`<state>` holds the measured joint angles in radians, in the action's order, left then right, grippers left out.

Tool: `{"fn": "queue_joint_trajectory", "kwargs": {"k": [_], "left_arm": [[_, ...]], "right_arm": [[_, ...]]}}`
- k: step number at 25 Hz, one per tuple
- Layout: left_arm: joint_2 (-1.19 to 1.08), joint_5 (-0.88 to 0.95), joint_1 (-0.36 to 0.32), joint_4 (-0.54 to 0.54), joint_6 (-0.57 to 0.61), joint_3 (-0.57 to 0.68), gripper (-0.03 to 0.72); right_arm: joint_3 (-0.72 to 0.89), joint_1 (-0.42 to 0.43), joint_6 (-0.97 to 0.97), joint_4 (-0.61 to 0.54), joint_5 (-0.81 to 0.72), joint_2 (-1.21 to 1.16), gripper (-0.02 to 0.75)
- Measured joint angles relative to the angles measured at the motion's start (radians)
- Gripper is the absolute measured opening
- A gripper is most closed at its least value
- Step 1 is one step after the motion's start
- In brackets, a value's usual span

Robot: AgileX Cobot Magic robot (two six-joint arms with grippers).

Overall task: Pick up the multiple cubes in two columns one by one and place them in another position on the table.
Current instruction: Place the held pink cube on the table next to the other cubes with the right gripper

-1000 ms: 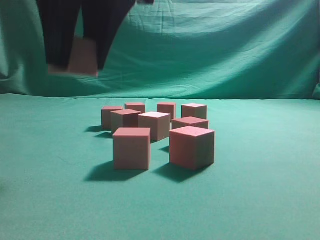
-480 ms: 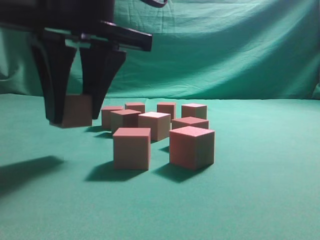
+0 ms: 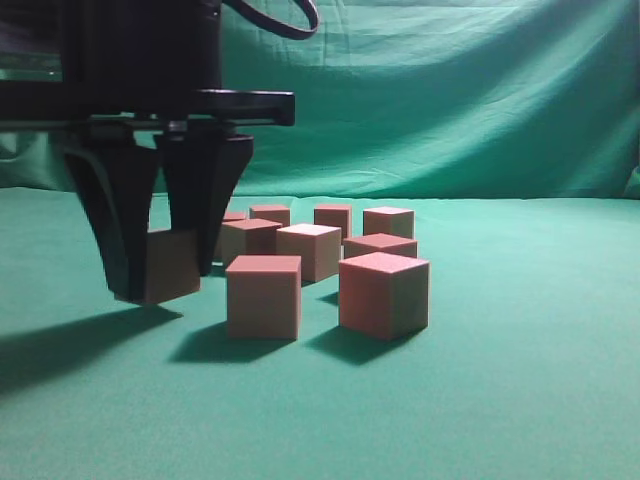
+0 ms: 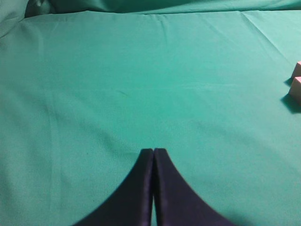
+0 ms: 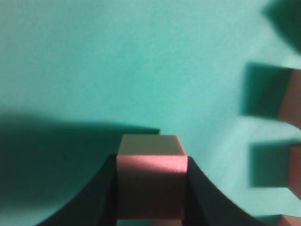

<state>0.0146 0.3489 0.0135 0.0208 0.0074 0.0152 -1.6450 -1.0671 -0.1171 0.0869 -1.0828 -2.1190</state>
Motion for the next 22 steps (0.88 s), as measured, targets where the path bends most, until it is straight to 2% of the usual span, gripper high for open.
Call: {"fn": "queue_joint_trajectory", "kwargs": {"k": [22], "left_arm": [[0.0,0.0,0.0,0.0,0.0,0.0,0.0]], "right_arm": [[0.0,-0.009,-0.069,-0.011,-0.024,-0.012,0.264]]}}
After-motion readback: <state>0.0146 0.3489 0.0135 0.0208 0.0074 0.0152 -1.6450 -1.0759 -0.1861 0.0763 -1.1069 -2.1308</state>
